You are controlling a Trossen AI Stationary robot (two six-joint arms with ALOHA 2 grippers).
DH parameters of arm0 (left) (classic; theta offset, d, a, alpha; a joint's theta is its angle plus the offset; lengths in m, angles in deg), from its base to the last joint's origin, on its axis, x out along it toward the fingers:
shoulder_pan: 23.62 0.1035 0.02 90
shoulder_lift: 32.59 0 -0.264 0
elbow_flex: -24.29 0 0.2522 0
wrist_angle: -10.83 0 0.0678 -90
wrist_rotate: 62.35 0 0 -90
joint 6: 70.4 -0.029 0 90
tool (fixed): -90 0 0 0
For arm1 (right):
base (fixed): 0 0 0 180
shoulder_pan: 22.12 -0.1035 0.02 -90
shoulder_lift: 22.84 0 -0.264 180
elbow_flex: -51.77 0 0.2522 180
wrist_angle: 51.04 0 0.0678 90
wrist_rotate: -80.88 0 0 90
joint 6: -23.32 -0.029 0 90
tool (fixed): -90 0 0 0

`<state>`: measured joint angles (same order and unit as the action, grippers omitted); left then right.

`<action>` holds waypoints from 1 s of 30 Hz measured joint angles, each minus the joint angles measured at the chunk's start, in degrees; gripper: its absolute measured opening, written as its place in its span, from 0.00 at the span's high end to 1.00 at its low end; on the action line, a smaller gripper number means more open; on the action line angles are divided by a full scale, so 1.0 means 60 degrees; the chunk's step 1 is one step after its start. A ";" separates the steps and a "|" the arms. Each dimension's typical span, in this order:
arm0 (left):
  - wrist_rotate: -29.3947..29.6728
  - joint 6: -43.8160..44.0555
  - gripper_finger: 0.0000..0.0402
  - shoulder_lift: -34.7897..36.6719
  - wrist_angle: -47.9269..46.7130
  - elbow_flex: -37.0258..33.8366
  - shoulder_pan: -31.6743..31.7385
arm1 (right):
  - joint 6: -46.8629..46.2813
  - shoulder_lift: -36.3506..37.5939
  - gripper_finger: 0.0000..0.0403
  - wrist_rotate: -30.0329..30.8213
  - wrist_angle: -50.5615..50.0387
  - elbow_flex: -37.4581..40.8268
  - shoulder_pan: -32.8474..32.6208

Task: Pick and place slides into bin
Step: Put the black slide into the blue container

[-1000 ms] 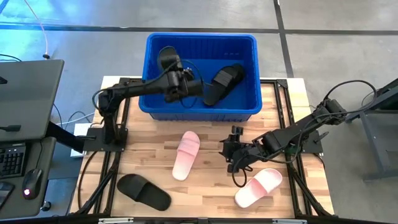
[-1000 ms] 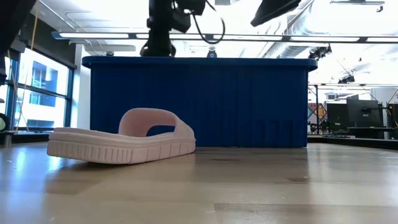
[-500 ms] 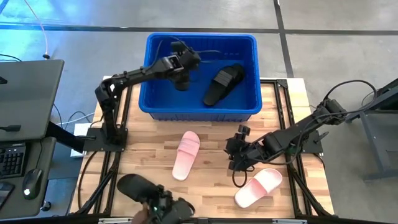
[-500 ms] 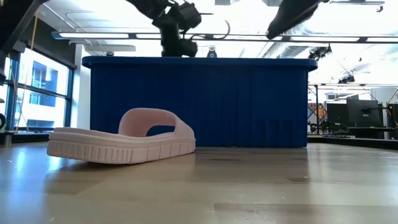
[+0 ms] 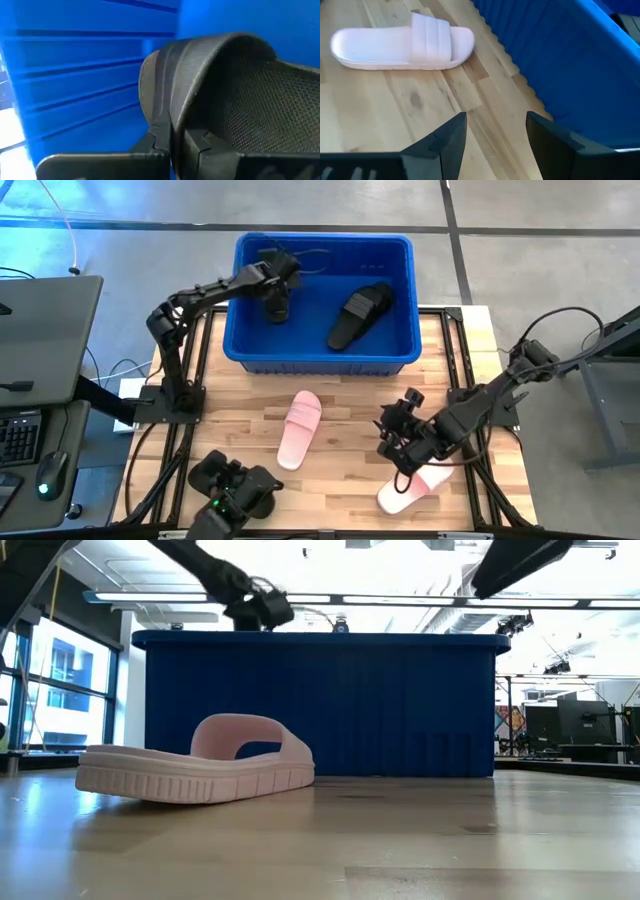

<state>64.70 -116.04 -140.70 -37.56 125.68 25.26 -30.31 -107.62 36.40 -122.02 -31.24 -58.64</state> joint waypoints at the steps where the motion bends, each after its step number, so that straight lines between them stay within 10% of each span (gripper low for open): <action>1: -0.0042 -0.0066 1.00 -0.0011 0.0390 -0.0366 0.0000 | -0.0088 0.0000 0.51 0.0076 0.0002 0.0000 -0.0102; 18: -0.0129 -0.1354 0.75 -0.0013 0.1703 -0.1903 0.0040 | -0.0736 0.0000 0.51 0.0774 0.0155 0.0000 -0.0567; 30: -0.0256 -0.0331 0.55 -0.0007 -0.2276 -0.0151 -0.0102 | 0.0004 -0.0004 0.51 0.0800 0.0154 0.0000 -0.0012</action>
<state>63.16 -118.02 -140.75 -51.22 124.77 24.65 -30.28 -107.64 41.20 -121.10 -31.24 -58.71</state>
